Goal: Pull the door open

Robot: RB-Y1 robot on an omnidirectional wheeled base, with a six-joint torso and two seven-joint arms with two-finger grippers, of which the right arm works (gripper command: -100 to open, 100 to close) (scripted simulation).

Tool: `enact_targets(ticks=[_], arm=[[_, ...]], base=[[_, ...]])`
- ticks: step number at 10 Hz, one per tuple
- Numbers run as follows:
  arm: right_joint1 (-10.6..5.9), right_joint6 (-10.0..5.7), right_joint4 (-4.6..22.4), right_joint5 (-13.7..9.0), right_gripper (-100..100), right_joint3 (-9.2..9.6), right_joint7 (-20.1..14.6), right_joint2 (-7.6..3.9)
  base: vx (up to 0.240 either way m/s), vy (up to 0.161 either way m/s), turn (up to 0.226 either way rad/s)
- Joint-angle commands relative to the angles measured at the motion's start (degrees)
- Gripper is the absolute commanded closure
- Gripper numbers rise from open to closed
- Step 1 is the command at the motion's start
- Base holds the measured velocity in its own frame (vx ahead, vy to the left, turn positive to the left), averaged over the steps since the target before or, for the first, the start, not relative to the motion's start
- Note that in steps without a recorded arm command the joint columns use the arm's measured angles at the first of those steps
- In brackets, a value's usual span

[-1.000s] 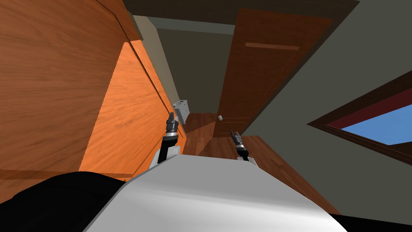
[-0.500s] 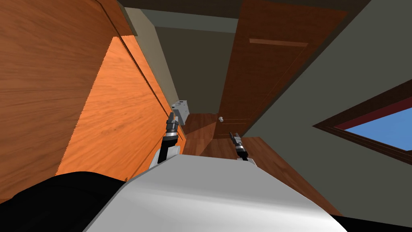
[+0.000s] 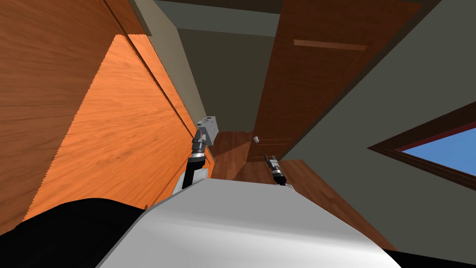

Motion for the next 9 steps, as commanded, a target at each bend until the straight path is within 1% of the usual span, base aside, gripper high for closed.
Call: enact_targets(ticks=[1,9], arm=[[-0.5,-0.48,1.7,0.5,-100,-0.25,1.6,0.0],[-2.42,-2.96,9.2,2.6,-100,-1.49,7.6,-0.34]], base=[[0.106,0.019,-0.002],[0.093,0.01,-0.001]])
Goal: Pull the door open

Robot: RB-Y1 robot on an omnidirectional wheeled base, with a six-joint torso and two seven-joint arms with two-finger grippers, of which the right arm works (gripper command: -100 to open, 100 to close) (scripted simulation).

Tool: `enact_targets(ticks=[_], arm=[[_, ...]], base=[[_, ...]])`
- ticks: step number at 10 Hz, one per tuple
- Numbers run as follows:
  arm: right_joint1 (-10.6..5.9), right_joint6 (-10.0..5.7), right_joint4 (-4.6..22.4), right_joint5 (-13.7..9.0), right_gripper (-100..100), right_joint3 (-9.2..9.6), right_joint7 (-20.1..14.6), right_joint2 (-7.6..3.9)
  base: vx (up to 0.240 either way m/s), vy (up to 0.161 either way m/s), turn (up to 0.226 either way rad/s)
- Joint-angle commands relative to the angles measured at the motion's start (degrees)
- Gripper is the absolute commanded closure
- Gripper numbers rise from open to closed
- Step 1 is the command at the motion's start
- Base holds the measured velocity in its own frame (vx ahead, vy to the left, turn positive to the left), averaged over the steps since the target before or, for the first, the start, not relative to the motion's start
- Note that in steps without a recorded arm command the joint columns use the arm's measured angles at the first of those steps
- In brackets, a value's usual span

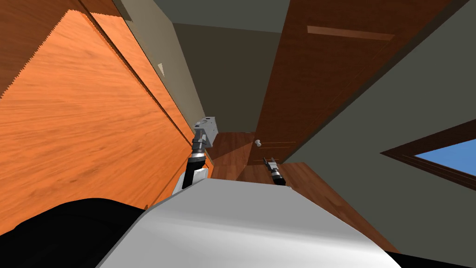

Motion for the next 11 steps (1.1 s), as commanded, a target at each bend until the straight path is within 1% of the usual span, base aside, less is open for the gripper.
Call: enact_targets(ticks=[1,2,4,6,7,8,11], arm=[[-0.5,-0.66,2.0,0.6,-100,-0.32,1.7,-0.11],[-0.69,-0.9,2.7,0.8,-100,-0.45,2.3,-0.14],[-1.46,-1.9,5.7,1.6,-100,-0.94,4.7,-0.26],[-1.96,-2.55,7.7,2.1,-100,-1.27,6.3,-0.34],[-1.85,-2.45,7.3,1.9,-100,-1.2,5.8,-0.28],[-1.84,-3.2,7.9,1.9,-100,-1.08,5.8,-0.77],[-1.76,-4.18,8.7,1.9,-100,-0.87,5.4,-1.51]], base=[[0.106,-0.003,-0.001],[0.115,0.021,0.003],[0.14,0.021,-0.002],[0.152,0.01,-0.002],[0.064,0.001,0.002],[0.136,0.05,-0.027],[0.161,0.114,-0.028]])
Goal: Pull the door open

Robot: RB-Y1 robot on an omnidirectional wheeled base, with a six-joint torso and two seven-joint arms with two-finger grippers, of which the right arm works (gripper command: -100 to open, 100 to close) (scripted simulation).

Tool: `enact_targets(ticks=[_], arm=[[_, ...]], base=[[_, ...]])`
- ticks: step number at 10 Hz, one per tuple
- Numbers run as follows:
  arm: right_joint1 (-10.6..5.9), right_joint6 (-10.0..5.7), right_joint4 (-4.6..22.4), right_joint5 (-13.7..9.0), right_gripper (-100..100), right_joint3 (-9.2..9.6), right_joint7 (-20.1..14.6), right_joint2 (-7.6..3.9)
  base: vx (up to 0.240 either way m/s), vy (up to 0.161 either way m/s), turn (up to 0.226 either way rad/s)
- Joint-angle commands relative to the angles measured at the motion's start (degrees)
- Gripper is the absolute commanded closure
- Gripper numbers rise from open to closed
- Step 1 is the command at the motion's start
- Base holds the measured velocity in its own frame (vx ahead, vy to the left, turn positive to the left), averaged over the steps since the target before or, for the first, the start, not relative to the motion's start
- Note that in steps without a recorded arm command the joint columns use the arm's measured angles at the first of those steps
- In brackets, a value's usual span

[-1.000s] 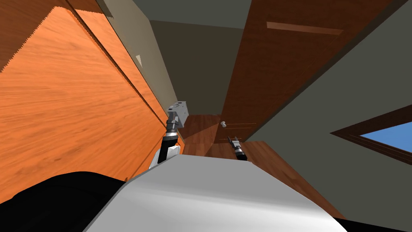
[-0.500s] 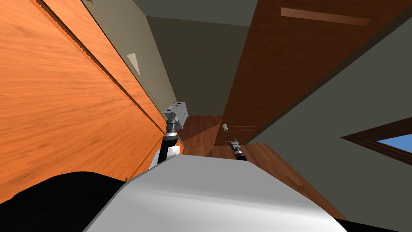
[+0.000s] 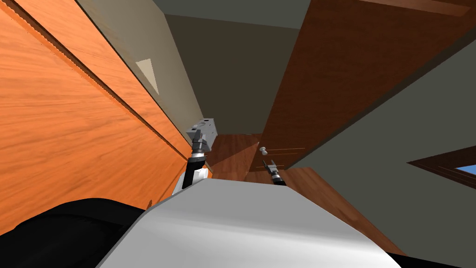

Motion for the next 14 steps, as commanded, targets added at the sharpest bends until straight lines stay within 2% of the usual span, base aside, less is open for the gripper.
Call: enact_targets(ticks=[1,4,7,8,9,10,14], arm=[[0.11,-0.86,0.6,-0.1,-100,0.17,-0.3,-0.58],[0.25,-2.65,2.0,-0.2,-100,0.55,-0.9,-1.93],[0.36,-4.01,3.1,-0.3,-100,0.84,-1.3,-2.97],[0.38,-4.26,3.3,-0.3,-100,0.89,-1.4,-3.16],[1.29,-4.26,3.4,0.0,-100,1.29,-1.4,-2.56],[1.29,-4.26,3.4,0.0,100,1.29,-1.4,-2.56],[1.29,-4.26,3.4,0.0,100,1.29,-1.4,-2.56]], base=[[0.167,0.099,-0.028],[0.196,0.081,-0.06],[0.172,-0.002,-0.069],[0.131,0.0,-0.057],[0.032,0.01,-0.035],[-0.035,0.006,-0.01],[-0.008,-0.005,0.004]])
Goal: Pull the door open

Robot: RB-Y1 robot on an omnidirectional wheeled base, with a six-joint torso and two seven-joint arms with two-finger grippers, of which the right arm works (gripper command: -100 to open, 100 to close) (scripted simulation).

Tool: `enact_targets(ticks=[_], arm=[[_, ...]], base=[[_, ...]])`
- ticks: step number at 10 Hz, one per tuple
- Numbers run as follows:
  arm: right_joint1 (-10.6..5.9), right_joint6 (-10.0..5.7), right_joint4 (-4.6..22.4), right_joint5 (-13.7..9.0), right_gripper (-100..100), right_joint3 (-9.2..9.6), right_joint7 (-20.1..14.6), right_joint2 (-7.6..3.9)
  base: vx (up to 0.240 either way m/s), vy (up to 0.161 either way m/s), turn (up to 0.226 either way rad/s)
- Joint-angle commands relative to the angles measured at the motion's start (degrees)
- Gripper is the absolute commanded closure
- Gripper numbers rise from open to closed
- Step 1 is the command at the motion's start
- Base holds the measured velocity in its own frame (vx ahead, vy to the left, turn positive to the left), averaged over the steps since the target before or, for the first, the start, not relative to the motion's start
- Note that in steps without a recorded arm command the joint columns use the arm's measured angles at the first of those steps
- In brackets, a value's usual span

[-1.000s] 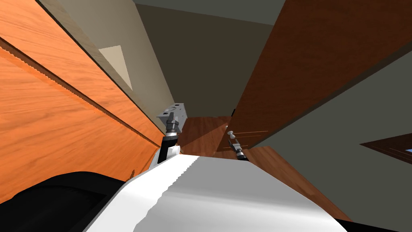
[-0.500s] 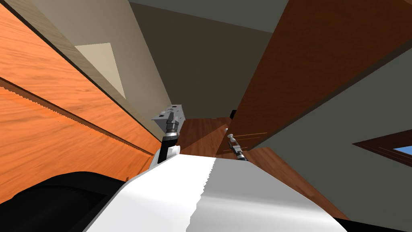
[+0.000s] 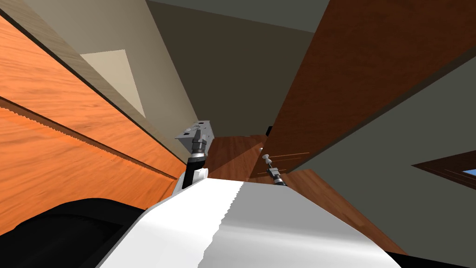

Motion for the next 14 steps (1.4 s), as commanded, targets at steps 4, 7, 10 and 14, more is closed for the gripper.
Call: enact_targets(ticks=[4,7,10,14], arm=[[1.02,-1.61,-0.3,0.1,-100,-0.31,-0.6,-1.39],[1.29,-2.31,-0.2,0.1,-100,-0.44,-0.6,-1.86],[0.37,-1.44,-1.2,2.6,-100,-0.35,-0.8,-0.11],[-1.34,0.34,-3.0,7.1,-100,-0.17,-1.1,3.04]], base=[[-0.134,0.013,-0.006],[-0.177,-0.022,-0.021],[0.158,0.042,-0.073],[0.206,-0.022,-0.157]])
